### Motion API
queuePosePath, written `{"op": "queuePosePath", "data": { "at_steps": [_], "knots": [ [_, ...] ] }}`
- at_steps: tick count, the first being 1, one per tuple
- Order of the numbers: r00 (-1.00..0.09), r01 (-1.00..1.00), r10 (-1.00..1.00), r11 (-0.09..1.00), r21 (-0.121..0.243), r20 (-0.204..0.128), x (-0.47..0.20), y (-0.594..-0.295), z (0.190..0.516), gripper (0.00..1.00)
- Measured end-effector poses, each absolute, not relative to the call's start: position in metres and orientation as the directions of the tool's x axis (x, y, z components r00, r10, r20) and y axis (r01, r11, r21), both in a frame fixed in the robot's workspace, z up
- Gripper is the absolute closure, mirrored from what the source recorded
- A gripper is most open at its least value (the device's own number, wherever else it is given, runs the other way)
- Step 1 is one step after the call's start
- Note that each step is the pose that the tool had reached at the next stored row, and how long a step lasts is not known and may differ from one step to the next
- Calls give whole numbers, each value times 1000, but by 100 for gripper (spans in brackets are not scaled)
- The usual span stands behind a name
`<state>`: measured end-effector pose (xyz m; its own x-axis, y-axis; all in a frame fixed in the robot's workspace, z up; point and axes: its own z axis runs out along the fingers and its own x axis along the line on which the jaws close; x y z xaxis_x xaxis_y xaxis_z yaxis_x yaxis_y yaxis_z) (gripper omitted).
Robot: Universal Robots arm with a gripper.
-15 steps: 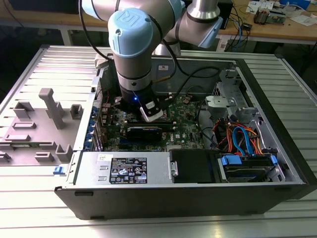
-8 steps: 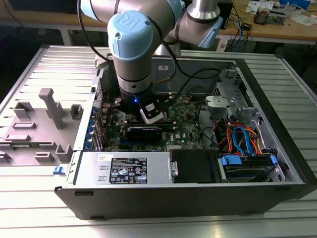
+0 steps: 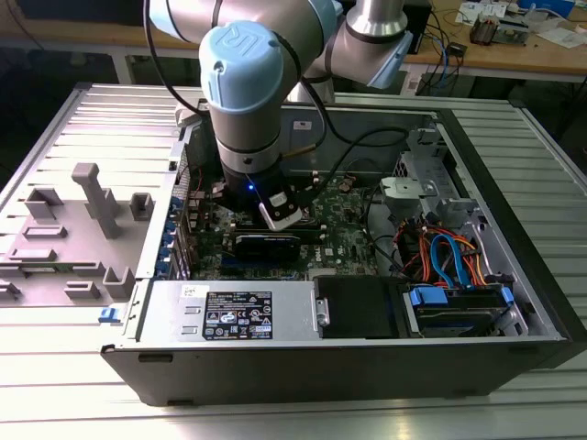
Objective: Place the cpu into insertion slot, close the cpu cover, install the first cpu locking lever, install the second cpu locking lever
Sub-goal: 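Install the second cpu locking lever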
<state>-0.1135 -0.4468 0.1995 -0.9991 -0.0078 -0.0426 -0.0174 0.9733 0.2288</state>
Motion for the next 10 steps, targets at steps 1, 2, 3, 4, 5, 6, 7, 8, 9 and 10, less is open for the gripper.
{"op": "queuePosePath", "data": {
  "at_steps": [1,2,3,4,5,6,7,8,9,10],
  "knots": [
    [-999,-17,-8,973,228,-43,-114,-447,200,89],
    [-999,-17,-8,973,229,-43,-114,-447,202,89],
    [-999,-17,-8,973,229,-42,-114,-447,203,89],
    [-999,-17,-8,973,229,-42,-114,-447,206,89],
    [-999,-17,-8,973,229,-42,-114,-447,207,89],
    [-999,-17,-8,973,229,-42,-114,-447,211,89],
    [-999,-17,-8,973,229,-42,-114,-447,213,89],
    [-999,-17,-8,973,229,-42,-114,-447,217,89],
    [-999,-17,-8,973,229,-42,-114,-447,218,89],
    [-999,-17,-8,973,229,-42,-114,-447,218,89]
  ]
}}
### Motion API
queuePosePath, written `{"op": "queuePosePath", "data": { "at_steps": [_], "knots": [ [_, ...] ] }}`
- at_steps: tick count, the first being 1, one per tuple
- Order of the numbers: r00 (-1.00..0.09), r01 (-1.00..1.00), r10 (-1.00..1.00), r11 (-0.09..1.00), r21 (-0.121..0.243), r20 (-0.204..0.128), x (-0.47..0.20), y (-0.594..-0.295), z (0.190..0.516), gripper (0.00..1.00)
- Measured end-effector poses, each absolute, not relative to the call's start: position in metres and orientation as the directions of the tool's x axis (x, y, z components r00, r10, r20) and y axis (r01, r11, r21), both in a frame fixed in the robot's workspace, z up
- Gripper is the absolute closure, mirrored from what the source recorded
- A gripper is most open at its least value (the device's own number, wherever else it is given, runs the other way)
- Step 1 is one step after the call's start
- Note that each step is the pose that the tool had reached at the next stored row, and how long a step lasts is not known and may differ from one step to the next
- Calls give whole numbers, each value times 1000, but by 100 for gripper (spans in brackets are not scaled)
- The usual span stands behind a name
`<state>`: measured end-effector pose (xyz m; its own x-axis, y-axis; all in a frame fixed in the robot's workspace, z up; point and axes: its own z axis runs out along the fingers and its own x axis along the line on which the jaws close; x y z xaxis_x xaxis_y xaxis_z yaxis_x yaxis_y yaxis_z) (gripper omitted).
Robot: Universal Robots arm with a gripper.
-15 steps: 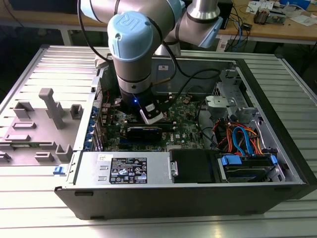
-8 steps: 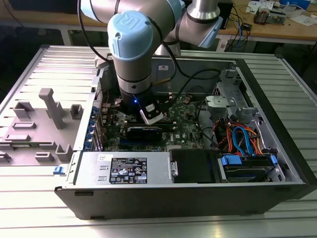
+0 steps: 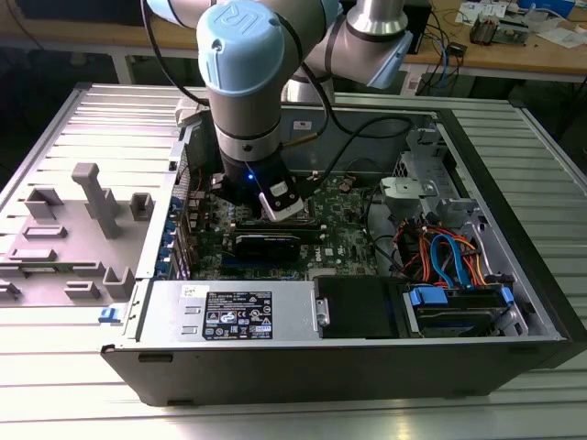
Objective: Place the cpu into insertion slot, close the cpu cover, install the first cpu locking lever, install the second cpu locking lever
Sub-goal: 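Install the second cpu locking lever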
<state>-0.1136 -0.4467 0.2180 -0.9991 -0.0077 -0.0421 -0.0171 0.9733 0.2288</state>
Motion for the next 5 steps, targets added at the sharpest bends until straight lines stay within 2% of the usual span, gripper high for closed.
{"op": "queuePosePath", "data": {
  "at_steps": [5],
  "knots": [
    [-999,-17,-8,973,228,-42,-114,-447,218,89]
  ]
}}
